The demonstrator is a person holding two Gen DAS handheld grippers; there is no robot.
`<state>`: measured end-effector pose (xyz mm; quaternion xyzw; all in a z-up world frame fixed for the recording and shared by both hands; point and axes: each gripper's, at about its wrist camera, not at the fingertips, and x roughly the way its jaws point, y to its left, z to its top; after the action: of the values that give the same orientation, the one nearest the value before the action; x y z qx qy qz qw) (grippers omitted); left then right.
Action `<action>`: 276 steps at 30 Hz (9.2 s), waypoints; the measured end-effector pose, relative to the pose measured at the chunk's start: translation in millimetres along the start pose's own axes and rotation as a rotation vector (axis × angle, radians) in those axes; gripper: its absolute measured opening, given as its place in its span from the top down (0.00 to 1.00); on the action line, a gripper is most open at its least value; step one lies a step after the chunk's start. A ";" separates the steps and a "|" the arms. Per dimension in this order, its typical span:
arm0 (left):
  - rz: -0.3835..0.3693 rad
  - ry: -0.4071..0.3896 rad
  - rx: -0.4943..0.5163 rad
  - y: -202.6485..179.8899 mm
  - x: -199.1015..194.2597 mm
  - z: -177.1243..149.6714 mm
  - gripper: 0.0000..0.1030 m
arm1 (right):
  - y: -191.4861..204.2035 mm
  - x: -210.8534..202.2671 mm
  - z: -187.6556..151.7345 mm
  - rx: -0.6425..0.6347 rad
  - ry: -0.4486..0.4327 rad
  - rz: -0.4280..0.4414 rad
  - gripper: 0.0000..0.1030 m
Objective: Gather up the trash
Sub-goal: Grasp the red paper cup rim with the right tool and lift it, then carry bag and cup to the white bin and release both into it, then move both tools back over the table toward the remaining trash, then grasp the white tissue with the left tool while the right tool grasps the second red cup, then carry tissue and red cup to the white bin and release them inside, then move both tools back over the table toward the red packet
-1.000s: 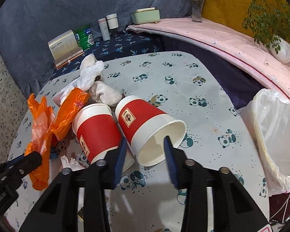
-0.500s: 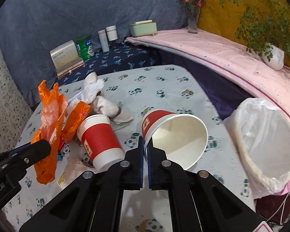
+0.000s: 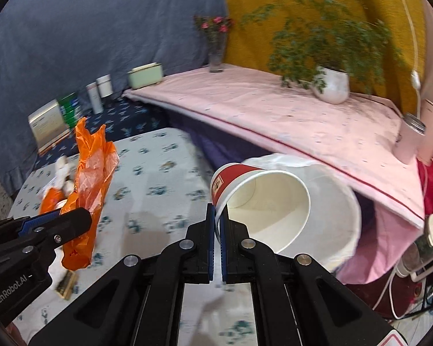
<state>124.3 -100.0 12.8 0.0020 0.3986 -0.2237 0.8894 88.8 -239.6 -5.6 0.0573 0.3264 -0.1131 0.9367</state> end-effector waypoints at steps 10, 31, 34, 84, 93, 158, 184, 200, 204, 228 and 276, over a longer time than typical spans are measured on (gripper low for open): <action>-0.213 0.085 0.100 -83.4 57.6 15.1 0.82 | -90.3 0.4 -1.3 0.110 -0.013 -0.113 0.97; -0.202 0.080 0.028 -86.2 98.5 17.9 0.48 | -119.2 23.7 -2.2 0.154 0.001 -0.112 0.91; -0.168 0.067 0.012 -76.0 95.2 17.4 0.42 | -113.2 27.7 1.1 0.142 0.002 -0.109 0.91; 0.408 -0.028 -0.322 195.9 -51.6 -91.7 0.27 | 155.3 -4.5 -56.3 -0.100 0.162 0.247 0.33; 0.422 -0.012 -0.320 231.6 -50.3 -103.7 0.27 | 187.4 14.7 -60.9 -0.210 0.154 0.218 0.33; 0.170 0.022 -0.253 164.7 -17.5 -61.1 0.89 | 150.7 22.5 -44.3 -0.102 0.121 0.330 0.97; -0.059 0.001 0.054 -63.4 41.7 7.9 0.89 | -61.0 -12.4 -17.1 0.138 -0.013 0.037 0.97; -0.173 0.078 0.068 -107.8 108.0 22.3 0.87 | -115.8 10.3 -24.3 0.217 0.009 -0.014 0.97; -0.163 0.066 0.066 -107.4 113.9 23.9 0.86 | -116.8 18.1 -23.6 0.221 0.016 -0.015 0.97; -0.059 -0.028 -0.023 -60.4 79.0 34.8 0.40 | -81.8 8.4 -2.8 0.148 -0.036 -0.021 0.63; 0.372 -0.002 -0.313 221.5 -49.4 -94.7 0.28 | 188.7 -8.1 -72.1 -0.294 0.103 0.227 0.18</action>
<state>117.0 136.1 -55.4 -0.0627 0.4203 0.0084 0.9052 86.6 -42.5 -50.5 -0.0379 0.3782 0.0450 0.9239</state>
